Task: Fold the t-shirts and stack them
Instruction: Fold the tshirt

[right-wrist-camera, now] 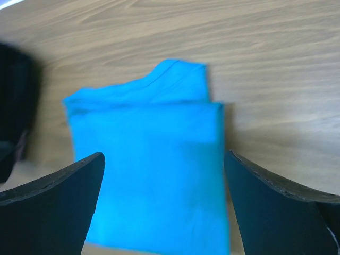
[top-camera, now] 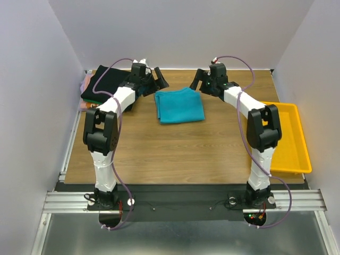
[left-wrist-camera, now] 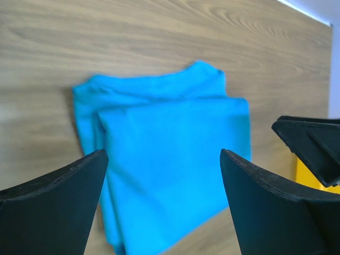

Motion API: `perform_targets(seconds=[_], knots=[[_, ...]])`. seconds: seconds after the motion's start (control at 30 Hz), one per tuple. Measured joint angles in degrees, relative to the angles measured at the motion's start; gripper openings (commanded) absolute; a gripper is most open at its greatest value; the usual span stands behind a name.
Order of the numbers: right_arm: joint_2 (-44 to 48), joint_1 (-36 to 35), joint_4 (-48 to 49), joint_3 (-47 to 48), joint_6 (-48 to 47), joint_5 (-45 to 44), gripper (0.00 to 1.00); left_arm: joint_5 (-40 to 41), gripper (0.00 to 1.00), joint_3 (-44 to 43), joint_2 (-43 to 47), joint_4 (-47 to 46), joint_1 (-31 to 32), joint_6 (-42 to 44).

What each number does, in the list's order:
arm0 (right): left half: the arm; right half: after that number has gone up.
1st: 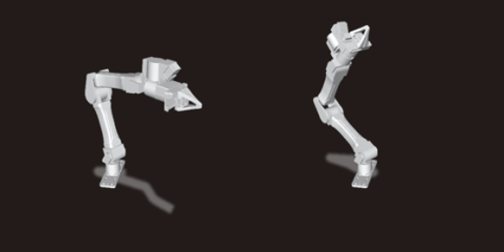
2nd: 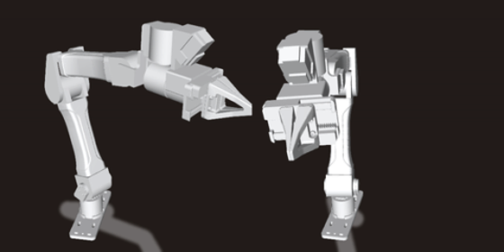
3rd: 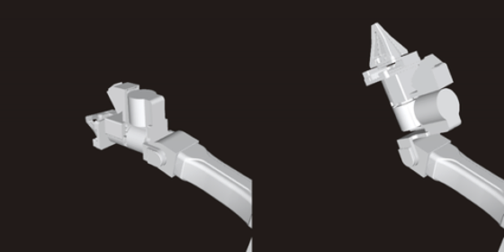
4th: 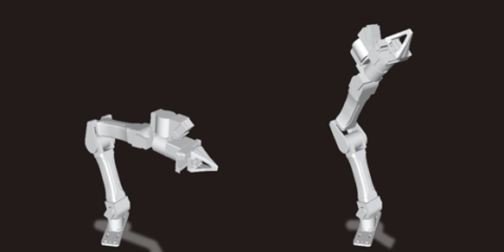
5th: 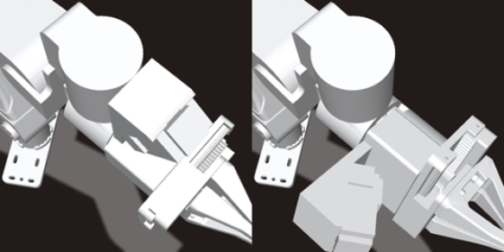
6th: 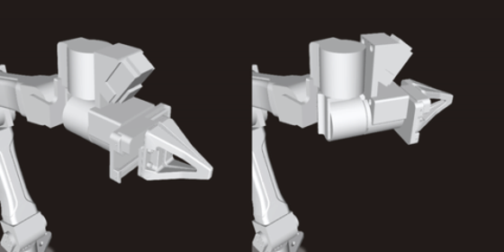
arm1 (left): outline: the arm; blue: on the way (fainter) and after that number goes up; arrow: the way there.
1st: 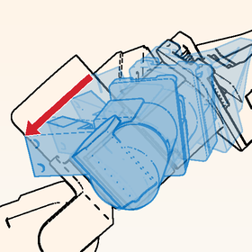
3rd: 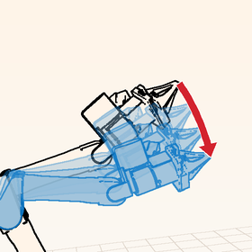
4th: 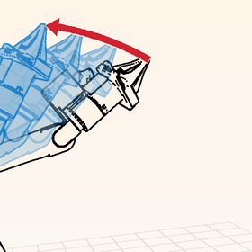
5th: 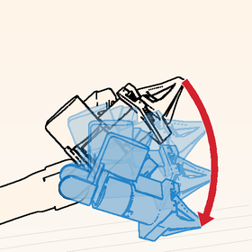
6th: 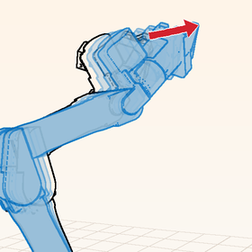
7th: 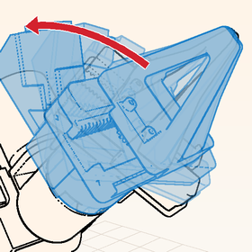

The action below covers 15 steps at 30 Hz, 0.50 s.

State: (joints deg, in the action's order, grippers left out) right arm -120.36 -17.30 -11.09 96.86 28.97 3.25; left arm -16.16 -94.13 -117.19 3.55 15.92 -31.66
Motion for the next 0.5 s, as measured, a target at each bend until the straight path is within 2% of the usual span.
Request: perform_targets(seconds=[0.17,0.3,0.5], knots=[[7.1,-1.5,2.8,-7.3,-0.4,6.7,1.00,-0.3,0.99,5.4,5.4,-2.5,4.1,-0.3],[6.6,-3.0,5.7,-11.6,0.4,11.0,1.00,-2.5,0.99,9.5,5.1,-5.8,6.7,-1.9],[4.7,-4.7,8.6,-20.4,1.9,14.4,1.00,-4.9,0.99,19.0,3.8,-10.2,7.2,-3.8]])
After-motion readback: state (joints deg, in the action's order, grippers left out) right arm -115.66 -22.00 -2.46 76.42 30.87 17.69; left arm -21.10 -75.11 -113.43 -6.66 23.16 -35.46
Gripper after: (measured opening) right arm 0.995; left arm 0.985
